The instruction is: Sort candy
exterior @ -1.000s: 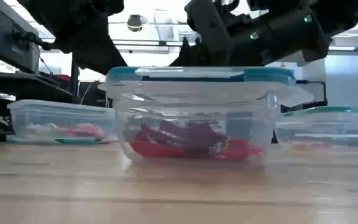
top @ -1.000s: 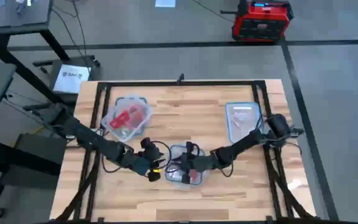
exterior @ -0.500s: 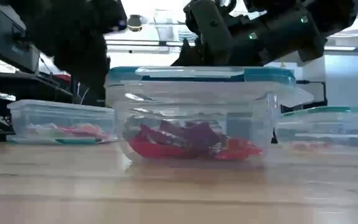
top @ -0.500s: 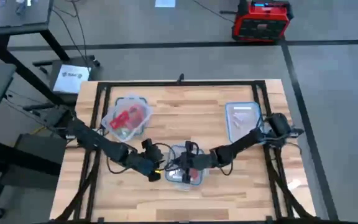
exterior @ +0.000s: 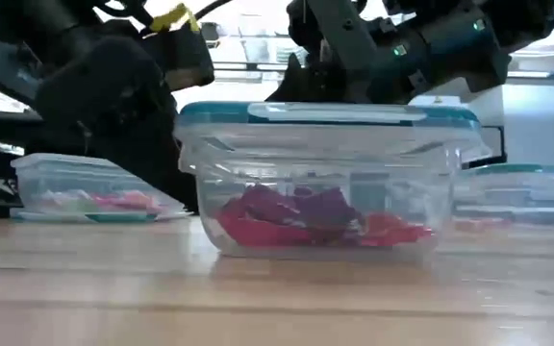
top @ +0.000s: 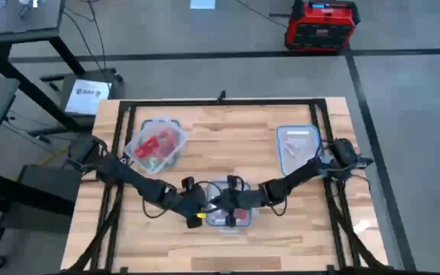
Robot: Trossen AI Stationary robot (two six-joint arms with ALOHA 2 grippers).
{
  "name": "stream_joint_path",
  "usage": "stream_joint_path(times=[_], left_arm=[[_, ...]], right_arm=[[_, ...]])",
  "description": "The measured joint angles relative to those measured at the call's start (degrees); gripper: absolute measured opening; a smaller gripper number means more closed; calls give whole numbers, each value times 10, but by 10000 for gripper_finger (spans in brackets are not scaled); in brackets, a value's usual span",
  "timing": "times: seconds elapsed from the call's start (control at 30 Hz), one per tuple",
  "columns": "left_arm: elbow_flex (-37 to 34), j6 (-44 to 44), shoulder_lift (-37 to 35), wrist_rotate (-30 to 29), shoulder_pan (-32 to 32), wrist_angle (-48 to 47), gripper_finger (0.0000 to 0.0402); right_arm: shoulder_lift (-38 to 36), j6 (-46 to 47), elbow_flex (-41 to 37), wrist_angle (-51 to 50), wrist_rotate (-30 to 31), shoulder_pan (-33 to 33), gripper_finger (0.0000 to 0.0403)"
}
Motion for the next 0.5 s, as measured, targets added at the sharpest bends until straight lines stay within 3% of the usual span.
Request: stream_joint_path(times=[0.3, 0.5], left_arm=[[15, -23, 22, 79, 47, 17, 93], [97, -20, 56, 119, 66, -99, 93]], right_arm=[[7, -6, 0, 9, 1, 0, 0], [8, 7, -2, 21, -1, -3, 0]])
